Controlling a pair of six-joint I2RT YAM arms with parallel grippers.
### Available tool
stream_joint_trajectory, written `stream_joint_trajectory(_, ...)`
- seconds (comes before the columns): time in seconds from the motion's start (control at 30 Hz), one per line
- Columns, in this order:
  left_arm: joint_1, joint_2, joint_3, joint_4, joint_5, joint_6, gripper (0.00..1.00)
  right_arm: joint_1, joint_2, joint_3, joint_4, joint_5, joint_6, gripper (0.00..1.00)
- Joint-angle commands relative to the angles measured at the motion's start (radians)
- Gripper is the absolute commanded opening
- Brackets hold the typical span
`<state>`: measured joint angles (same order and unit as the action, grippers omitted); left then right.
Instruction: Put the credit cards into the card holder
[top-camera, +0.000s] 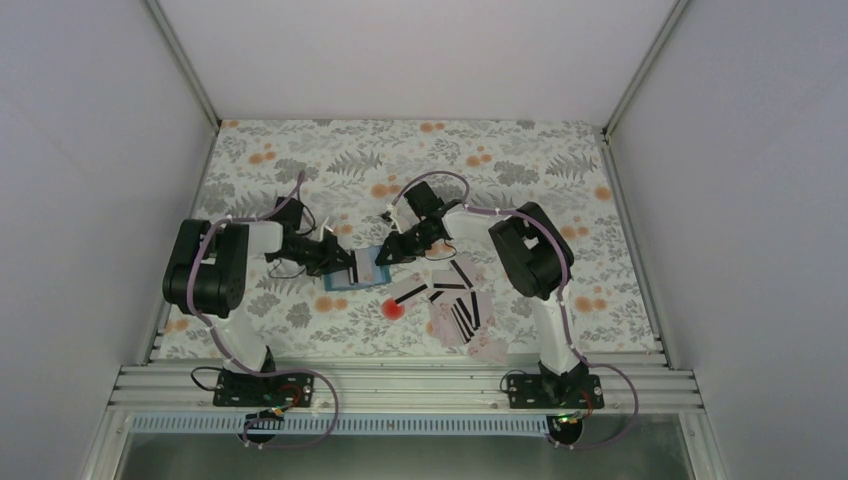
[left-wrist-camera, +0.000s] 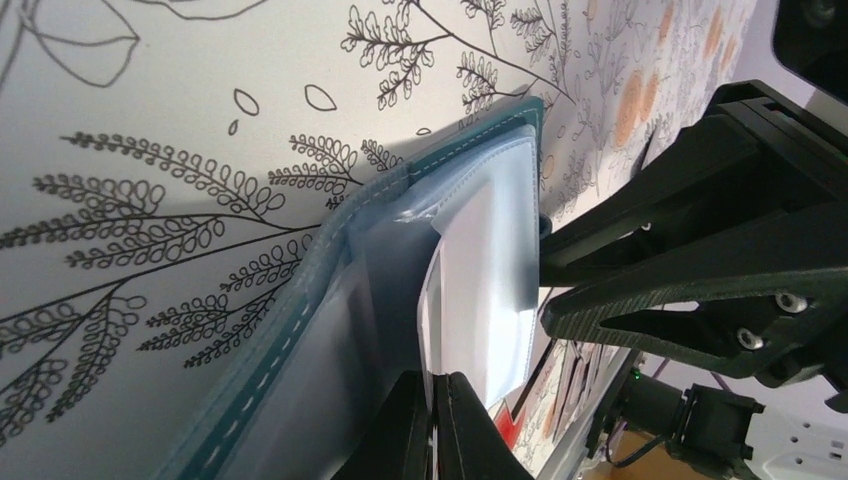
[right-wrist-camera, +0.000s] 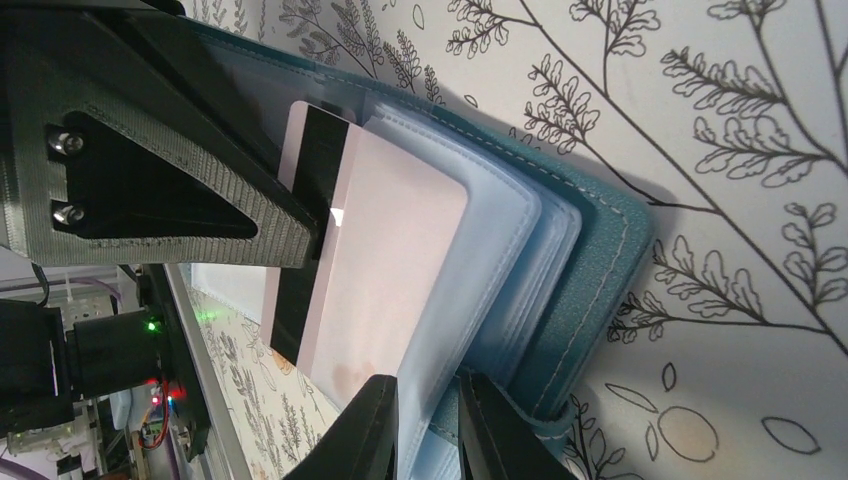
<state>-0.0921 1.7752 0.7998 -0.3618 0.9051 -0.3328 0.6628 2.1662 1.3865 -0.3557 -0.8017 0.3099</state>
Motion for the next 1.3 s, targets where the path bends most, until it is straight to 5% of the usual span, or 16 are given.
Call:
stream_joint_trajectory(0.0,-0.041,-0.002,-0.007,0.024,-0.078,-0.044,0.06,0.021,0.032,-0.035,-0.029,0.049,-0.019,0.17)
stream_joint_trajectory(0.4,-0.113,-0.041,0.082,-0.122,-0.254,-0.055,0.26,0.022,0.017,-0.040,-0.035,0.055,-0.034,0.17)
stream_joint_trajectory(0.9,-0.222,0.006,0.216,-0.273,-0.413,-0.095,0.29,0.022,-0.012,-0.066,-0.011,0.057,-0.036,0.17)
stream_joint_trajectory(1.27,-0.284,0.032,0.279,-0.337,-0.501,-0.122,0.47,0.021,-0.028,-0.076,0.005,0.053,-0.034,0.17)
